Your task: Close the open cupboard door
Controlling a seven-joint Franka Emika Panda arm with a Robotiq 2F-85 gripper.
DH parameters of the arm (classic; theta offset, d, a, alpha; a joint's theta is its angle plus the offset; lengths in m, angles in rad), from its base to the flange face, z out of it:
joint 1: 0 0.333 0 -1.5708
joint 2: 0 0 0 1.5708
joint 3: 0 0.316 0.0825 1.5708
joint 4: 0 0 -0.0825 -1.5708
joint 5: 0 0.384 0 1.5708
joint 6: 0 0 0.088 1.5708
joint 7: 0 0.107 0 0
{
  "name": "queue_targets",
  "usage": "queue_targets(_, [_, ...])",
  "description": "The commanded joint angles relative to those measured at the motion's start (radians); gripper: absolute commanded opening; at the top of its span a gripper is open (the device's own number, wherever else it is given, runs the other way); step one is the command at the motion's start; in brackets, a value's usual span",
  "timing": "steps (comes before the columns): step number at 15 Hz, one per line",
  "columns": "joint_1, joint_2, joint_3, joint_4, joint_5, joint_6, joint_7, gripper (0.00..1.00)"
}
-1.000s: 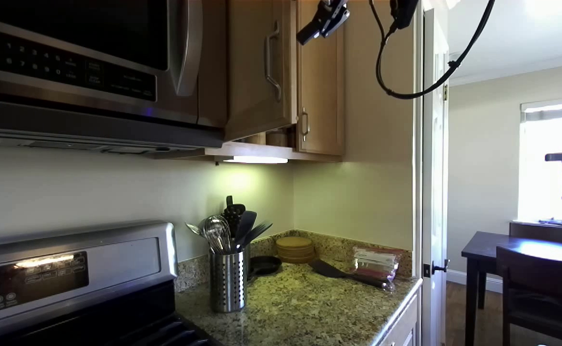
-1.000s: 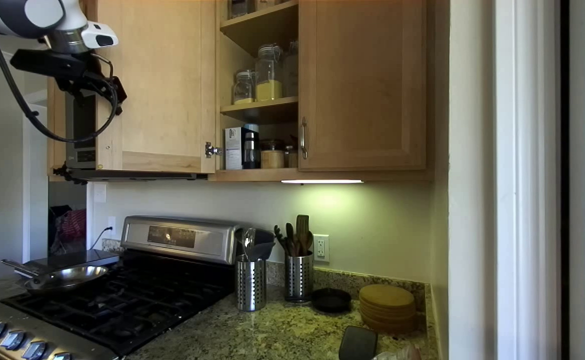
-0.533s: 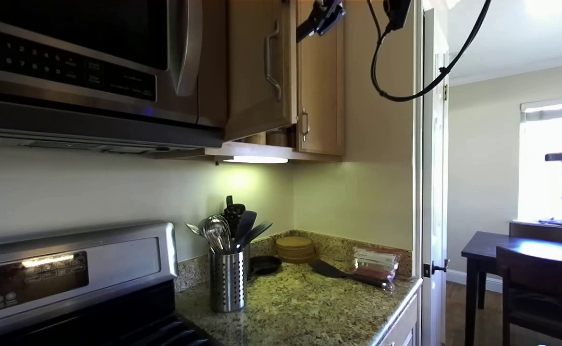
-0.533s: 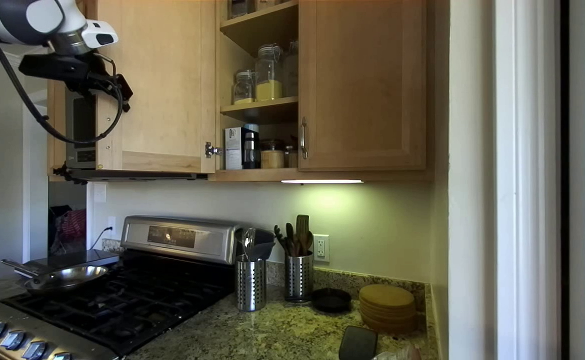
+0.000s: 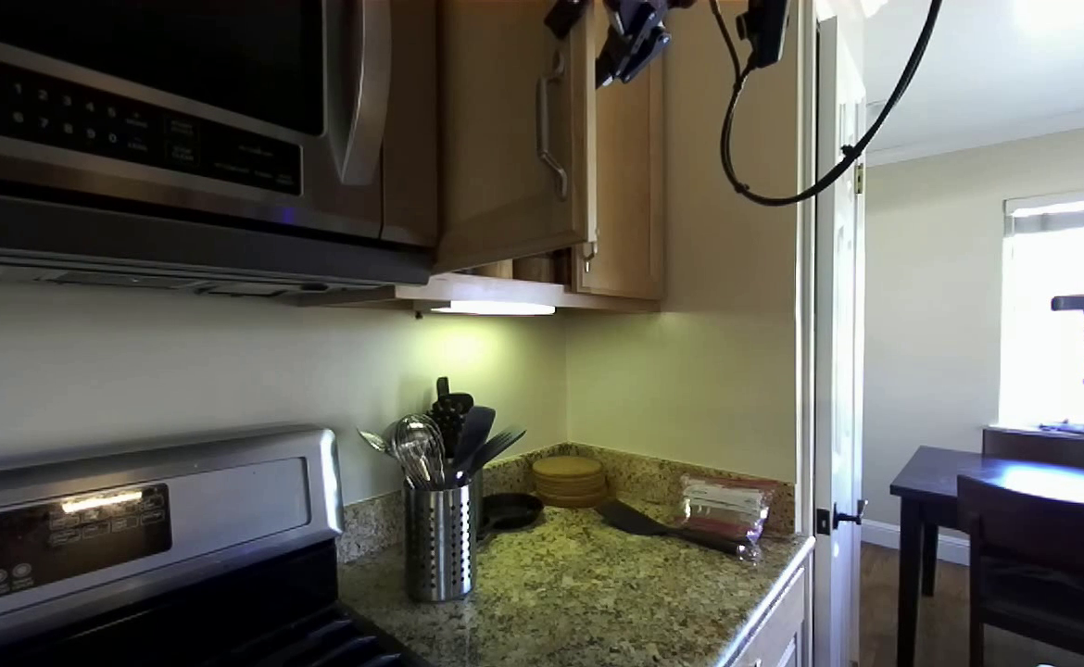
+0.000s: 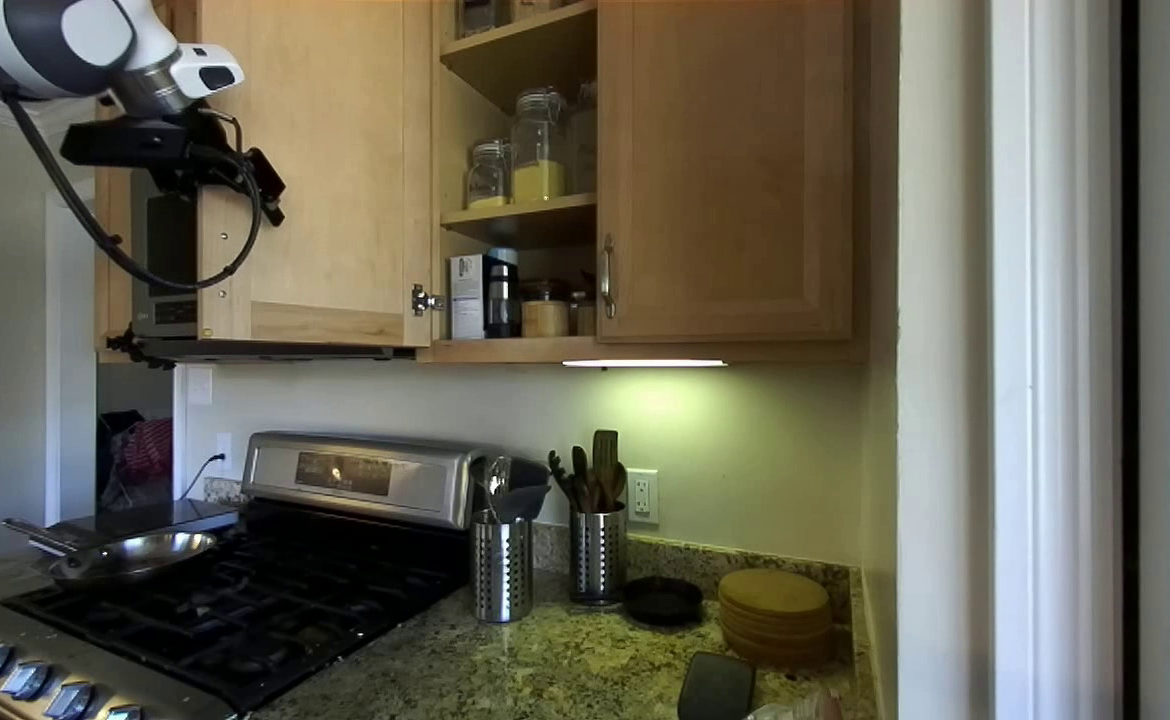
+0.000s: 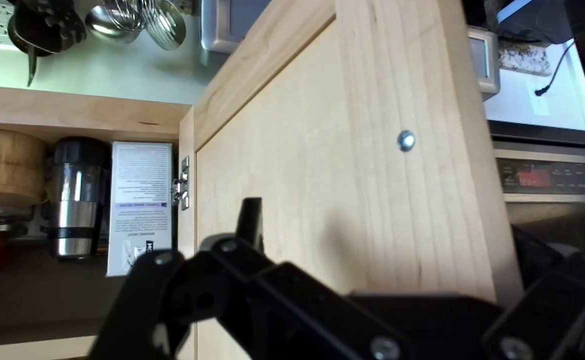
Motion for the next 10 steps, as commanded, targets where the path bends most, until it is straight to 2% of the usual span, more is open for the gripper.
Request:
queue_targets(1, [-0.071,-0.021,0.010,-0.028,-0.086,0.027,0.060,1.00])
queue_targets(6, [-0.138,-0.070,0.011,-0.051,-0.180,-0.003,0.110,1.00])
queue_targets(10, [-0.218,-0.099,0.003,-0.071,-0.254,-0.032,0.137,1.00])
